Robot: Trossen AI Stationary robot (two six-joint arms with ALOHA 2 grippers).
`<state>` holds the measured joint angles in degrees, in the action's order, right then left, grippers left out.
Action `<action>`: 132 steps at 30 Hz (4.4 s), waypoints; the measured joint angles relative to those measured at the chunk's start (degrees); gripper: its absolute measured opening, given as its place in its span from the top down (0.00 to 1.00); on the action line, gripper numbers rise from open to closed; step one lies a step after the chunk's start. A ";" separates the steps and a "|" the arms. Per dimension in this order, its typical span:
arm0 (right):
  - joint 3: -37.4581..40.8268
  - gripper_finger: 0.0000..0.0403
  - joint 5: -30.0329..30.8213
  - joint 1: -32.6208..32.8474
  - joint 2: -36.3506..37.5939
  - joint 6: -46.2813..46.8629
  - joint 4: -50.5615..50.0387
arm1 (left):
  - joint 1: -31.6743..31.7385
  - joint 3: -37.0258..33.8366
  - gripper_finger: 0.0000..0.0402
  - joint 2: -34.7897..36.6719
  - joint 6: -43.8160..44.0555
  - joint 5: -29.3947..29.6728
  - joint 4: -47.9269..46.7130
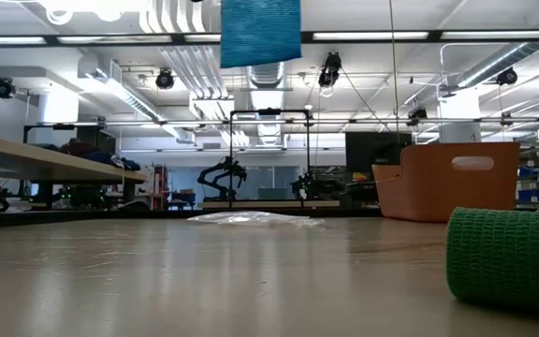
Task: Roll bandage
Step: Roll the blue bandage
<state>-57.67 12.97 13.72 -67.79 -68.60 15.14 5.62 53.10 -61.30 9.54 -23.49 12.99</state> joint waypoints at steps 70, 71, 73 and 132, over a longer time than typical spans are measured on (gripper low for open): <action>-0.11 0.47 -11.26 -6.46 -1.39 19.52 1.93 | -1.08 0.00 1.00 0.18 -3.02 4.55 1.38; -0.11 0.45 -10.92 -6.31 -0.80 21.26 1.59 | -1.08 0.00 1.00 0.28 -3.04 4.71 1.42; -0.11 0.44 -9.87 -6.09 0.07 24.80 1.51 | -1.08 0.00 1.00 0.59 -3.55 5.01 1.55; -2.46 0.99 -3.93 -6.86 -4.37 33.48 -0.98 | -1.13 0.02 0.84 -0.49 -10.71 8.45 0.61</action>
<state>-60.13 9.04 6.85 -72.16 -35.11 14.16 4.49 53.12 -61.79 -1.17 -15.04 13.60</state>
